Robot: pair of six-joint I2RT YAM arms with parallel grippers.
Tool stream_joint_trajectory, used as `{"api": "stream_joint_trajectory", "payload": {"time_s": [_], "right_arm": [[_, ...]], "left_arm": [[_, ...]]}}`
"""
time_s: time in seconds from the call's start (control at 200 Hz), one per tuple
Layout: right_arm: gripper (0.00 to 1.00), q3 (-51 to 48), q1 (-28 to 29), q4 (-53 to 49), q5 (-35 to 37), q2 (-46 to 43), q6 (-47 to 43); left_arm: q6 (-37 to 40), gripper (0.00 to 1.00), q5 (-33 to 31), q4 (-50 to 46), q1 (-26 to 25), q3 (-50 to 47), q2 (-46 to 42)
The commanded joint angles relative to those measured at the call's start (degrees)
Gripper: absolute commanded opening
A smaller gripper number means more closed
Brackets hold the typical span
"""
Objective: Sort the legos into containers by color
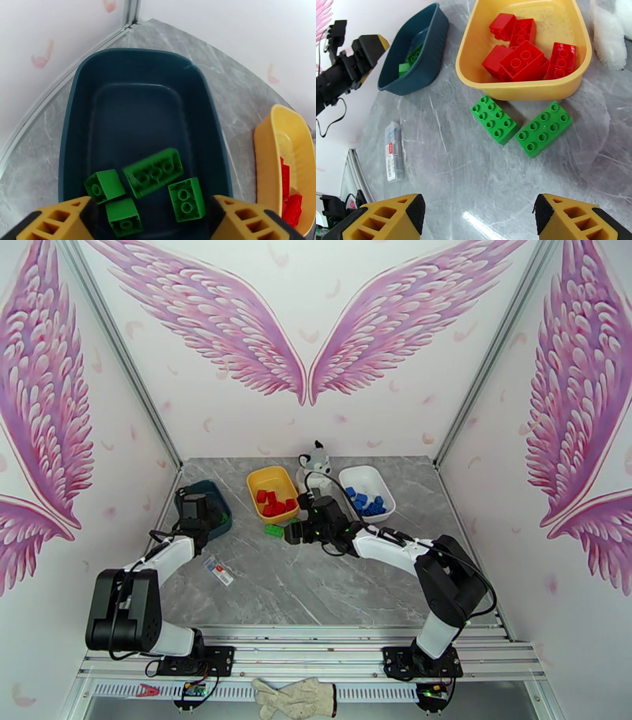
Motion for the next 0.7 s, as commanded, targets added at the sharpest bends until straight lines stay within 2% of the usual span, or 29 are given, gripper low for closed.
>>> {"api": "stream_joint_trajectory", "payload": {"time_s": [0.0,0.255,0.355,0.525,0.695], "right_arm": [[0.79,1.5,0.3,-2.1,3.5,-0.7,-1.4],[0.78,0.6,-1.7,-3.4,6.7,-1.7,-1.6],[0.76,-0.3,-3.6,-3.2,6.8,-2.0,-1.1],[0.72,-3.3,-7.8,-1.4,5.3,-3.9,0.4],[0.69,-6.4,-12.1,1.2,2.1,-5.6,2.4]], "left_arm": [[2.0,0.82,1.0,-0.3,-3.9,-0.7,-4.3],[6.4,0.87,0.6,0.1,-16.4,0.0,-5.1],[8.2,0.86,2.8,-0.1,-20.5,1.3,-3.5],[11.8,0.81,3.9,-2.0,-27.7,4.8,1.5],[12.7,0.68,4.0,-4.8,-32.5,10.5,9.5]]}}
